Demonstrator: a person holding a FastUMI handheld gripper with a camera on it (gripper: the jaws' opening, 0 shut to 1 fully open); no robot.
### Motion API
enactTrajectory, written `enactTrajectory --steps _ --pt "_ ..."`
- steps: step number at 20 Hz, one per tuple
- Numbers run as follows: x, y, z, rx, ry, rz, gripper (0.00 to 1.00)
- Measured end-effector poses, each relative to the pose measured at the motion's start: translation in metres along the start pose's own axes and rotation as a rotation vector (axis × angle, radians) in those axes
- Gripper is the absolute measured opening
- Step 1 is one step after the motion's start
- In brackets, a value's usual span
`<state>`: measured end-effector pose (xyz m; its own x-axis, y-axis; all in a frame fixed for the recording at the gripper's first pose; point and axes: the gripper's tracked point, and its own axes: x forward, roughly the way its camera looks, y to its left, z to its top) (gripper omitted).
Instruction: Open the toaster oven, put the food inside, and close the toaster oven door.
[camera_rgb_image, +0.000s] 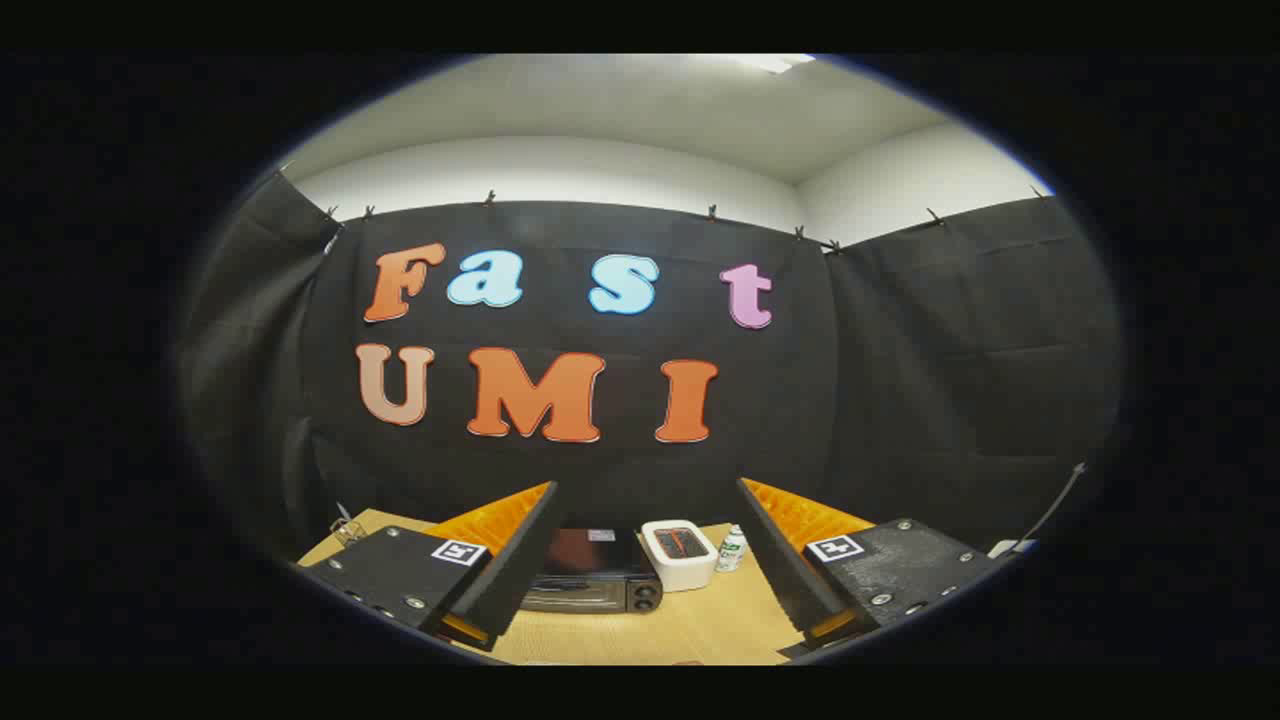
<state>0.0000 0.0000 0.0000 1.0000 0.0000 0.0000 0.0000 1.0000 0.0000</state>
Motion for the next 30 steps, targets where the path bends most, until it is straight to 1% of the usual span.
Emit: enactTrajectory --steps 11,16,21,23,26,30 --pt "-0.007 0.004 -0.008 -0.011 0.002 0.003 1.00" --pt "-0.012 0.005 -0.027 -0.027 0.028 -0.003 1.00" --pt "-0.021 0.004 -0.047 0.014 0.054 0.002 1.00" --pt "-0.018 0.008 -0.060 0.024 0.074 0.010 1.00" --pt "0.000 0.019 -0.082 0.025 0.088 0.029 1.00" --pt "0.035 0.058 -0.131 0.039 0.123 0.103 1.00"
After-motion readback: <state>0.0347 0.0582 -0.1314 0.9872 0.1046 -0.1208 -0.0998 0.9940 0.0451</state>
